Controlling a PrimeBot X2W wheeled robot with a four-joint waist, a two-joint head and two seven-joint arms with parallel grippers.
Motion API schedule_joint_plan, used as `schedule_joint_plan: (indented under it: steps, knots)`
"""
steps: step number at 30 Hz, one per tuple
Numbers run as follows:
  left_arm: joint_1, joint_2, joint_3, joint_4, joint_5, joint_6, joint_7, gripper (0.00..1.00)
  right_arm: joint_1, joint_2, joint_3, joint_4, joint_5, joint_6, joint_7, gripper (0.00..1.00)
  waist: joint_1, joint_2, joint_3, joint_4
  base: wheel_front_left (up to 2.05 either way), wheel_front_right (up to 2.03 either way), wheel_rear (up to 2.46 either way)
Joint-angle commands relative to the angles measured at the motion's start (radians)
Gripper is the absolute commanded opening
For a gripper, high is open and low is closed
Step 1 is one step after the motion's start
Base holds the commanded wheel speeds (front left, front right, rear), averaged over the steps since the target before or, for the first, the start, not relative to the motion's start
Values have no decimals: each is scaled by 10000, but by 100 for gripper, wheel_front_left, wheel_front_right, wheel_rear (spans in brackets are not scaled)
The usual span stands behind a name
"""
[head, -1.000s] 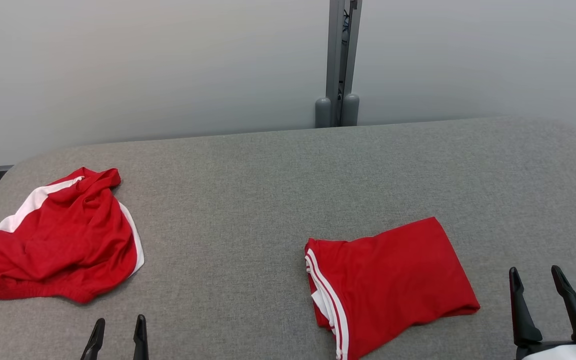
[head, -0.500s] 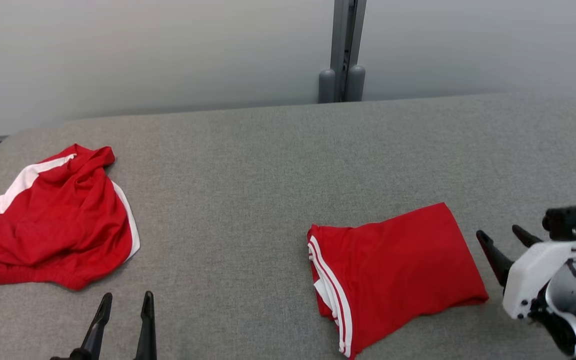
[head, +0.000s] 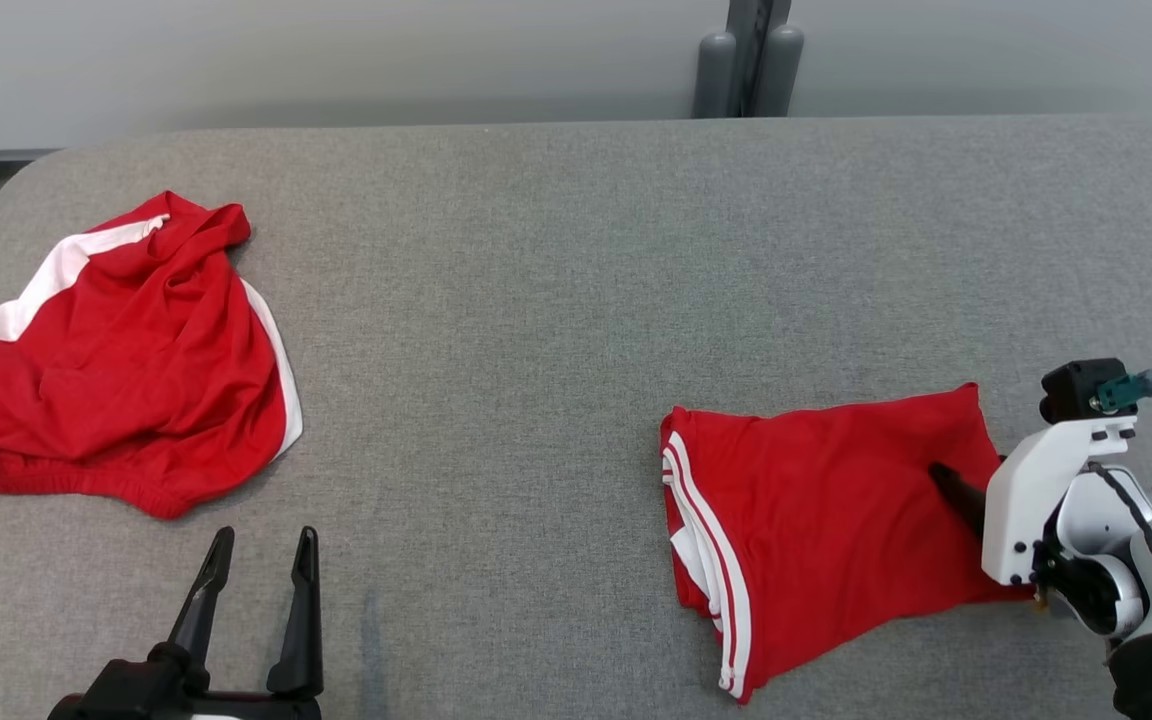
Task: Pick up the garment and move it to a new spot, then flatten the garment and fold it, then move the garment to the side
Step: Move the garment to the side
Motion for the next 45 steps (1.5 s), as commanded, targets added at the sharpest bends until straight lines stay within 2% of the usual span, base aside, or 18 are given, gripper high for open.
schedule_joint_plan:
  steps: [1, 2, 3, 9, 14, 22, 31, 32, 33, 37, 41, 45]
  knots:
    - [-218, 31, 37, -54, 23, 24, -19, 100, -134, -41, 59, 112, 86, 1, -92, 80, 0, -1, 82, 40, 0, 0, 0]
    - [-231, 31, 64, -85, 20, 31, -19, 100, -229, -44, 78, 224, 172, 1, -179, 25, 0, -1, 123, 26, 0, 0, 0]
    - [-237, 33, 98, -116, 21, 37, -19, 100, -315, -56, 149, 323, 263, 1, -164, 0, 0, -1, 169, -10, 0, 0, 0]
    - [-287, 31, 155, -209, 70, 9, -19, 100, -837, -268, 574, 349, 1080, 0, -548, 0, 0, -1, 400, -437, 0, 0, 0]
    - [-475, 33, 213, -369, 191, -43, -19, 100, -1491, -648, 503, 436, 1178, 0, -1269, 0, 0, -1, 709, -1027, 0, 0, 0]
    - [-1081, 152, 142, -550, 680, -277, -18, 100, -3441, -1302, -1041, 1775, -94, 0, -3200, 0, 0, -1, 1747, -1667, 0, 0, 0]
    - [-1501, 222, 49, -878, 895, -388, -19, 100, -5117, -2009, -2867, 3961, -2489, 0, -4122, 0, 0, -1, 2523, -1569, 0, 0, 0]
    - [-1479, 219, 79, -888, 896, -391, -19, 100, -5224, -2028, -3065, 4075, -2777, 0, -4324, 5, 0, -1, 2535, -1560, 0, 0, 0]
    - [-1447, 211, 101, -874, 891, -395, -19, 100, -5281, -1996, -3202, 4179, -3110, 0, -4503, 100, 0, -1, 2533, -1555, 0, 0, 0]
    - [-1404, 169, 173, -805, 831, -372, -19, 100, -5385, -1736, -3791, 4679, -4328, 1, -4603, 100, 0, -1, 2457, -1594, 0, 0, 0]
    - [-1334, 145, 189, -811, 785, -324, -19, 100, -5334, -1657, -4123, 4526, -5124, 0, -4922, 100, 0, -1, 2273, -1635, 0, 0, 0]
    - [-1146, 109, 308, -836, 670, -256, -18, 100, -4907, -1275, -4515, 3631, -5767, 1, -5893, 100, 0, -1, 1765, -1625, 0, 0, 0]
